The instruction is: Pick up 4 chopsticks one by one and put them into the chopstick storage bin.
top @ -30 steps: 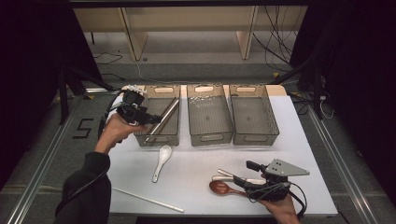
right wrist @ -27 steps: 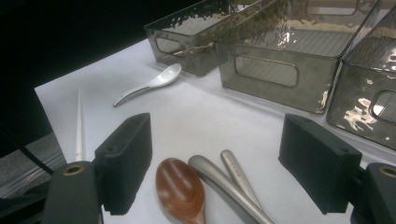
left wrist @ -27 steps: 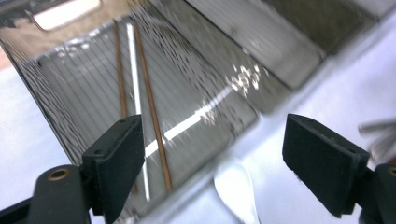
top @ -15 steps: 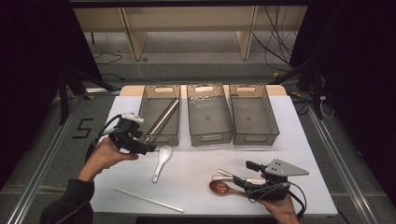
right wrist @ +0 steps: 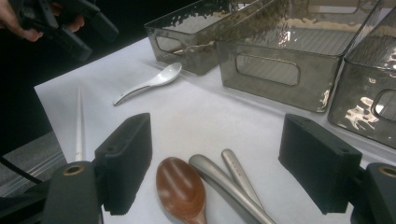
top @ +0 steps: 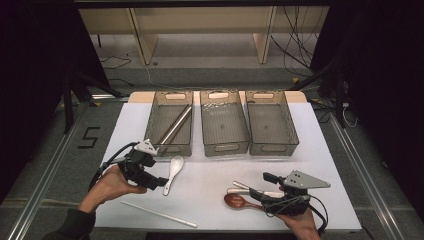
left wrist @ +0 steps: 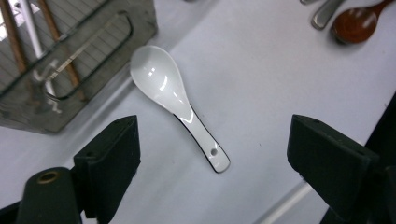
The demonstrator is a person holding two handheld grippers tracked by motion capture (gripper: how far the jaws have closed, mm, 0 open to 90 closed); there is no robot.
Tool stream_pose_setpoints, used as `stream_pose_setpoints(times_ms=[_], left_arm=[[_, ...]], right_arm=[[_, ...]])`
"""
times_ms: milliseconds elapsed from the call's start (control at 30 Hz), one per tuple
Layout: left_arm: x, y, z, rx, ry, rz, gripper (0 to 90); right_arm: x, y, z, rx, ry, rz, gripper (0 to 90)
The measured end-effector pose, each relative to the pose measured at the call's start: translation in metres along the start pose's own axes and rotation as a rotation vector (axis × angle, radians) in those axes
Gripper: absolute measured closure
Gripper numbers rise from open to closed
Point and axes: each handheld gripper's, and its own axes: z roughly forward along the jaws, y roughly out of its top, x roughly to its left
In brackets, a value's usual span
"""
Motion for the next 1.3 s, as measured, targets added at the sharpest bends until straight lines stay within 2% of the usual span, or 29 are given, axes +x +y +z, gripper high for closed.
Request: stream_pose_setpoints(times_ms=[367,700,967,1233,1300], left_arm=[[-0.018,-0.014,0.013,0.071,-0.029,0.058,17.6],[-0.033,-0.022,0.018,0.174,-0.037,0.151,19.0],[-0.041,-0.032,0.027,0.251,-0.052,0.195,20.8],[-0.046,-0.038,0.036,0.313,-0.047,0.232,28.0],[-0.046,-0.038,0.037,0.339,-0.043,0.267,31.3]], right_arm=[[0.0,0.0,0.0,-0.001,0.0,0.0,26.2],[0.0,0.0,0.0,0.0,-0.001,-0.001,26.2],[0.0,0.0,0.0,0.001,-0.001,0.0,26.1],[0.0,0.0,0.0,0.001,0.0,0.001,26.2],[0.0,0.0,0.0,0.0,0.0,0.001,26.1]])
